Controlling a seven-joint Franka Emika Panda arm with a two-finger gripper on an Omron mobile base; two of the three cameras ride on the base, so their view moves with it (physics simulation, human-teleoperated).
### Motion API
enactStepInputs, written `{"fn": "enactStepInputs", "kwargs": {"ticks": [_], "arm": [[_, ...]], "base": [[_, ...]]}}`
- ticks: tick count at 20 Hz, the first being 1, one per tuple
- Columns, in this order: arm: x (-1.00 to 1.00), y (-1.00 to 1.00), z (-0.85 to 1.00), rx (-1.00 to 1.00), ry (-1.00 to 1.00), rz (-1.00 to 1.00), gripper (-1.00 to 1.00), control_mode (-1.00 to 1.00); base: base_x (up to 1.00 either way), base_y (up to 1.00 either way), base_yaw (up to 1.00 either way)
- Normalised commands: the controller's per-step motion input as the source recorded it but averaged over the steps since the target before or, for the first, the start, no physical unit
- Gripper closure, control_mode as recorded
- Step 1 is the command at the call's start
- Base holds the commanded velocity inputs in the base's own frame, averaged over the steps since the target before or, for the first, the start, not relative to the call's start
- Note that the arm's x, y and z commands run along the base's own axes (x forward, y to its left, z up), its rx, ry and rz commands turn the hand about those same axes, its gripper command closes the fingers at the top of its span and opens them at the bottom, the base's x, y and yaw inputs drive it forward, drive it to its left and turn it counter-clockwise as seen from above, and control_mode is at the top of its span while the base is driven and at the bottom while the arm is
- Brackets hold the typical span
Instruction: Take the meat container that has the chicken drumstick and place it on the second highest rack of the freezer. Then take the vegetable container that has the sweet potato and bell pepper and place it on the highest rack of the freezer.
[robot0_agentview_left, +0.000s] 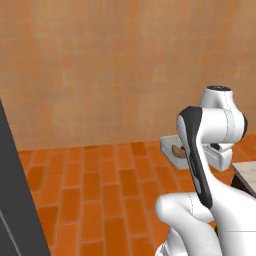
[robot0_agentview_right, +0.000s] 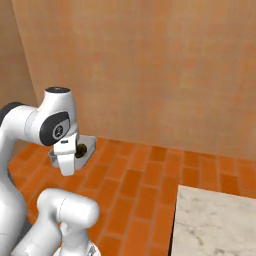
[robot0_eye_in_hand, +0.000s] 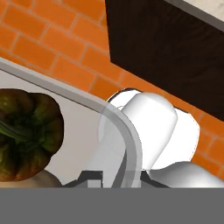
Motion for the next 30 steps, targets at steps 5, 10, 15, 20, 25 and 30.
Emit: {"fn": "enactStepInputs", "kwargs": {"ticks": [5, 10, 15, 20, 25, 30], "arm": [[0.0, 0.0, 0.0, 0.0, 0.0, 0.0, 1.0, 1.0], [0.0, 0.0, 0.0, 0.0, 0.0, 0.0, 1.0, 1.0], [0.0, 0.0, 0.0, 0.0, 0.0, 0.0, 1.0, 1.0], [0.0, 0.0, 0.0, 0.0, 0.0, 0.0, 1.0, 1.0], [0.0, 0.0, 0.0, 0.0, 0.0, 0.0, 1.0, 1.0], [0.0, 0.0, 0.0, 0.0, 0.0, 0.0, 1.0, 1.0]], "base": [[0.56, 0.0, 0.42], [0.0, -0.03, 0.96], [0.01, -0.11, 0.94], [0.06, -0.27, 0.86], [0.16, -0.42, 0.8], [0.06, -0.37, 0.74]]}}
